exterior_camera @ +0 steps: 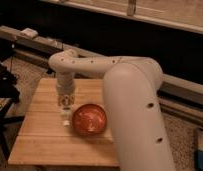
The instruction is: Place the bottle in the ceramic bowl
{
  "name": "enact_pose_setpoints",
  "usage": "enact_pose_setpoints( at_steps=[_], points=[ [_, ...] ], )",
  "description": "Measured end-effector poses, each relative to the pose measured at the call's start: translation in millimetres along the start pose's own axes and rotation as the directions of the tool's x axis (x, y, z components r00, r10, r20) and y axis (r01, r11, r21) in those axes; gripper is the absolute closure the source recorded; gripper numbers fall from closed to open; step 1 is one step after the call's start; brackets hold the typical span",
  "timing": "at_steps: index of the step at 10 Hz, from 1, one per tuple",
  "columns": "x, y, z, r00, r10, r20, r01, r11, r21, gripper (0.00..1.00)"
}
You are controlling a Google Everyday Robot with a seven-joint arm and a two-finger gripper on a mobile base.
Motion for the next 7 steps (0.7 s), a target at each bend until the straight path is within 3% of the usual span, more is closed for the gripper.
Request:
enact_pose_setpoints(
  at_steps=[3,4,7],
  points=[
    [10,-55,-3,0.997,0.072,0.001,-0.072,0.997,0.015,0.93],
    [12,-73,0,0.995,0.096,-0.001,-0.096,0.995,0.023,0.81],
    [21,-97,13,0.992,0.122,-0.019,-0.122,0.992,0.032,0.53]
  ],
)
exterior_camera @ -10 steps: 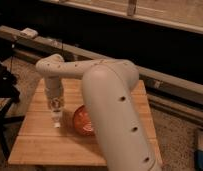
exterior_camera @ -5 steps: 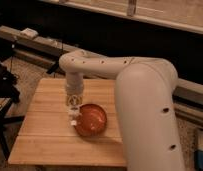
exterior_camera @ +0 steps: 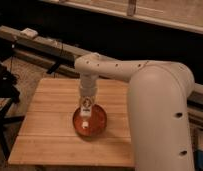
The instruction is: Place the bottle in the ceramic bowl
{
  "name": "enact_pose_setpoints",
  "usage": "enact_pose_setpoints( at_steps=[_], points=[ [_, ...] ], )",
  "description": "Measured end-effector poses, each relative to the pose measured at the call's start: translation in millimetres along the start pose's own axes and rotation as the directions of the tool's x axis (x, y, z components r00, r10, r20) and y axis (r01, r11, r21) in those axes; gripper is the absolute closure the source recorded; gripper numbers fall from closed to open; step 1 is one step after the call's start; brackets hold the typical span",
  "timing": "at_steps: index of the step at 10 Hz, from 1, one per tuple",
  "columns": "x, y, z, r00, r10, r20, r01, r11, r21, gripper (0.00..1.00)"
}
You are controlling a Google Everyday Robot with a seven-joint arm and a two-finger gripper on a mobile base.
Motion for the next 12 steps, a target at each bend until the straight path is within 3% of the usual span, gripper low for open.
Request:
enact_pose_setpoints(
  at_steps=[3,4,12],
  points=[
    [2.5,-1.4,14.4,1.000,0.003,-0.013,-0.003,1.000,-0.010,0.23],
    [3.4,-3.4,16.2,1.000,0.004,-0.015,-0.005,1.000,-0.011,0.20],
    [4.5,-3.9,15.8,1.000,0.004,-0.008,-0.004,1.000,-0.017,0.20]
  ],
)
